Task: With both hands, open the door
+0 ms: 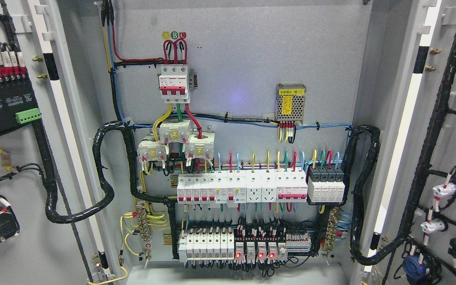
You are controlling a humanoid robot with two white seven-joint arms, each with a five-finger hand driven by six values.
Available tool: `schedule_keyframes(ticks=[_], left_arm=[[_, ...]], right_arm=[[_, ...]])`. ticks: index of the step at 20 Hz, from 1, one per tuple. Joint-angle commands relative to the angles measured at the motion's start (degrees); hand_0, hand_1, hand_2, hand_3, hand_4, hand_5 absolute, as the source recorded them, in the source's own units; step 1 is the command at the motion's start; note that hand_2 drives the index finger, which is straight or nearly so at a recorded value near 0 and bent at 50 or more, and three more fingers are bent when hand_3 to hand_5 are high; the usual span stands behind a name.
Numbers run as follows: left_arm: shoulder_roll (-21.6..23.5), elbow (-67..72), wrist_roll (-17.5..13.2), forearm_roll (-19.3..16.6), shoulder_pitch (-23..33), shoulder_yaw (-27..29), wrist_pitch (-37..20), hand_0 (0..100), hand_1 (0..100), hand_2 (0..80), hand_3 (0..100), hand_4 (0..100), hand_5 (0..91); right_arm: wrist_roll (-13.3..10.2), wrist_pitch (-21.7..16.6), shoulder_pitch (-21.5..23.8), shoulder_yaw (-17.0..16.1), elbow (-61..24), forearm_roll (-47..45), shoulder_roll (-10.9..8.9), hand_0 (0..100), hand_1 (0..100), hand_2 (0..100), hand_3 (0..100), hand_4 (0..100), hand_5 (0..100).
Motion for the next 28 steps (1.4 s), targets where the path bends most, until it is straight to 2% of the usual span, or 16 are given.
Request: schedule_keyframes(ticks=[1,9,18,24,28], left_arm=[[0.97,2.97,-0.02,0.35,-0.24,1.36,0.01,0,0,0.0,0,0,0.0],[1.32,3.50,-0.02,0.62,-0.77,1.36,0.89,0,0,0.0,0,0,0.0],[1.32,3.50,-0.02,0.62,-0.77,1.97,1.24,0,0,0.0,0,0,0.0],[1.49,3.24,-0.02,0.70,-0.86,1.97,1.24,0,0,0.0,0,0,0.0],[1.67,2.62,0.07,1.23,-0.86,1.97,1.24,0,0,0.0,0,0,0.0]], right_arm=[[0.11,-0.09,0.12,-1.13,0.53,-0.05,0.75,19,0,0,0,0,0],[0.19,-0.18,0.74,-0.25,-1.23,0.03,-0.92,19,0,0,0,0,0],[0.28,-0.27,3.90,0.72,-4.92,0.21,-2.24,19,0,0,0,0,0],[0.28,-0.27,3.64,3.88,-5.01,0.30,-4.26,19,0,0,0,0,0],[0.37,-0.27,3.20,6.68,-5.01,0.30,-4.35,19,0,0,0,0,0]])
